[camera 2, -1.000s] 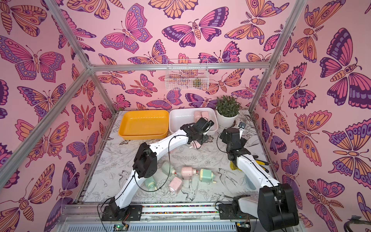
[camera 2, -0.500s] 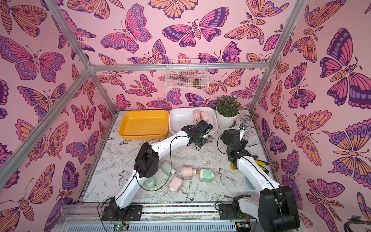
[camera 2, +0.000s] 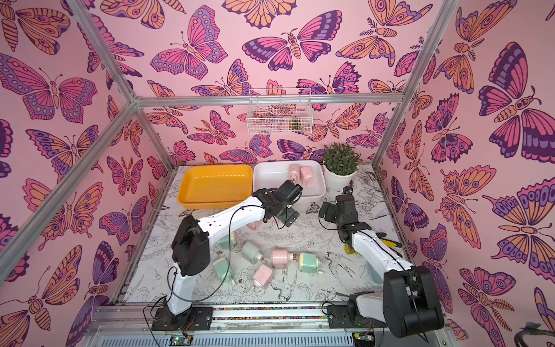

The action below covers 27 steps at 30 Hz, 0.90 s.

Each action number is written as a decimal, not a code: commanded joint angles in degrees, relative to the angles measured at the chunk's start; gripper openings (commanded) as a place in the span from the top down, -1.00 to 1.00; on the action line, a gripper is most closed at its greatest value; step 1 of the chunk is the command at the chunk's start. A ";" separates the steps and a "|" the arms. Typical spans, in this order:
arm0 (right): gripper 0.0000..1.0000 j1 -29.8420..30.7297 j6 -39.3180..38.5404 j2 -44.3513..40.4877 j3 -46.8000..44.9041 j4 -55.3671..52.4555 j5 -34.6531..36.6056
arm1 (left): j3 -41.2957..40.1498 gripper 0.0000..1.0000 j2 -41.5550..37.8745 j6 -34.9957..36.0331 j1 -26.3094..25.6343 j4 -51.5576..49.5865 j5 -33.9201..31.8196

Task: Place the pencil sharpeners by color into the storage box
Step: Pick up the pencil sharpener from the center of the board.

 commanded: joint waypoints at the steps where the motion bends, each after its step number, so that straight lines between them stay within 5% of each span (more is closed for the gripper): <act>1: -0.98 -0.10 -0.93 0.16 2.30 -0.78 -2.26 | -7.97 -0.99 -6.75 -0.41 3.73 -3.44 2.28; 5: -0.98 -0.08 -1.69 0.31 3.47 -2.00 -2.05 | -12.27 -1.00 -11.83 1.54 8.13 -6.73 8.69; 12: -0.98 -0.10 -3.24 -1.34 3.48 -5.13 -3.75 | -16.36 -1.00 -16.69 8.66 4.63 -11.35 27.64; 17: -0.98 -0.08 -3.09 -1.58 2.90 -4.60 -3.79 | -20.98 -0.99 -22.32 22.15 -1.22 -11.79 26.75; 21: -0.97 -0.08 -2.36 -1.57 2.80 -3.47 -4.41 | -22.15 -0.99 -23.26 31.33 -2.88 -12.28 33.47; 27: -0.98 -0.08 -2.22 -1.83 1.96 -2.78 -3.53 | -19.69 -0.99 -17.66 39.57 -8.00 -12.77 24.46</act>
